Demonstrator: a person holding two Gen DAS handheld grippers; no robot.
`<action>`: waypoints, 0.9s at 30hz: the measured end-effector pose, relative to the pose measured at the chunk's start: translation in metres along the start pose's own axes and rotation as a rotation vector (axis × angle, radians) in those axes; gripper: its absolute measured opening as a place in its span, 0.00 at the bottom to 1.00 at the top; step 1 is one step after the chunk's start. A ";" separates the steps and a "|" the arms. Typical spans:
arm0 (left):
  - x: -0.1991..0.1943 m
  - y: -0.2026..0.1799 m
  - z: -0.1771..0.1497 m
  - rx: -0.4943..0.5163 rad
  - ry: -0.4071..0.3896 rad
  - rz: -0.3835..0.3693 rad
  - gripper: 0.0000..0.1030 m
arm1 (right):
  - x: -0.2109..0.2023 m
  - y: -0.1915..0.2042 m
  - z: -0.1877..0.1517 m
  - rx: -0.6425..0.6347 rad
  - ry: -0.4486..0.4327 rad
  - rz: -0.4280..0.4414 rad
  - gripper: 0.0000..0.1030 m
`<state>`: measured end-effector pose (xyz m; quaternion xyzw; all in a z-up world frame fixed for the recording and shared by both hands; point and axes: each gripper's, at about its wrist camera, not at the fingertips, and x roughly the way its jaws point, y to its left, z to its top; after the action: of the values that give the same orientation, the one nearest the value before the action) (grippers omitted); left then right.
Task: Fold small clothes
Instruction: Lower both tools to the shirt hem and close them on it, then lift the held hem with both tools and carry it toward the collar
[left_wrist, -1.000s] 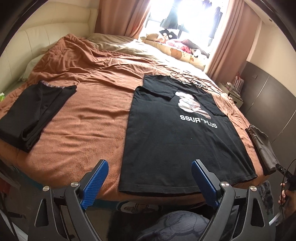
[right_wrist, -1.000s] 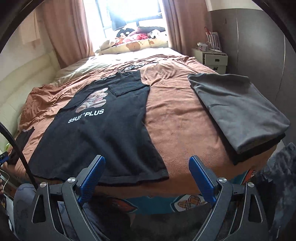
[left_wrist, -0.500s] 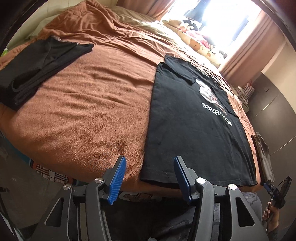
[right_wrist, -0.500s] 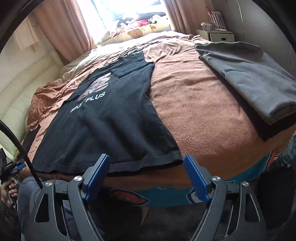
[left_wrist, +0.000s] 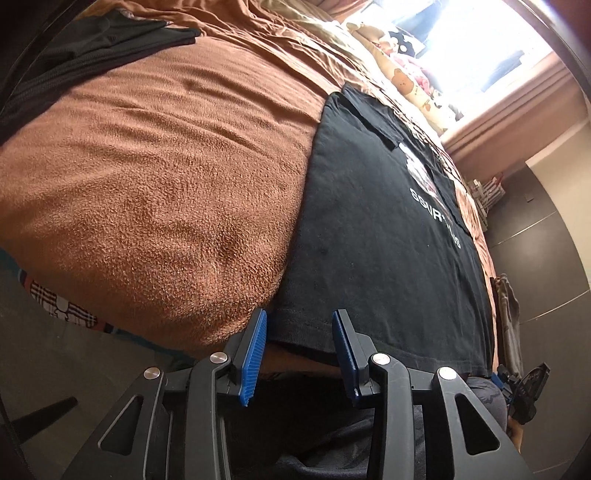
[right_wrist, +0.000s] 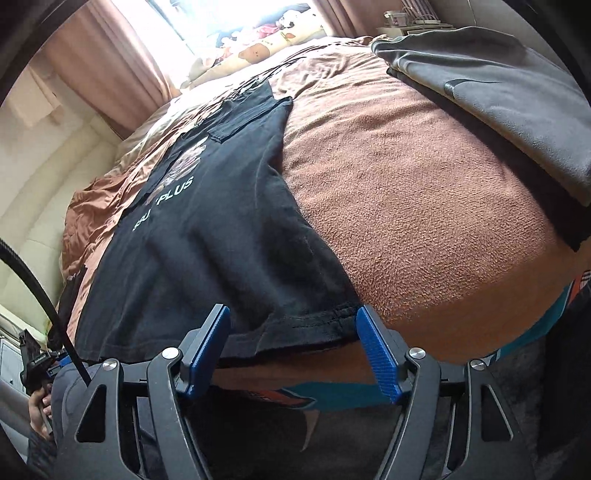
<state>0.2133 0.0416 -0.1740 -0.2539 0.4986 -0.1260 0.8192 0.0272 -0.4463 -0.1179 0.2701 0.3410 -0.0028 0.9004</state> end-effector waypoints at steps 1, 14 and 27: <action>-0.001 0.001 -0.001 -0.005 -0.002 -0.001 0.38 | -0.001 -0.001 0.000 0.002 -0.002 0.003 0.67; 0.004 0.011 -0.002 -0.104 -0.054 -0.010 0.30 | 0.008 0.002 -0.002 0.082 -0.031 0.052 0.55; -0.003 0.013 -0.008 -0.119 -0.089 -0.001 0.04 | 0.009 0.008 0.004 0.108 -0.007 0.025 0.04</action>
<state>0.2039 0.0512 -0.1816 -0.3075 0.4684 -0.0851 0.8239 0.0380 -0.4401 -0.1166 0.3223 0.3339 -0.0108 0.8857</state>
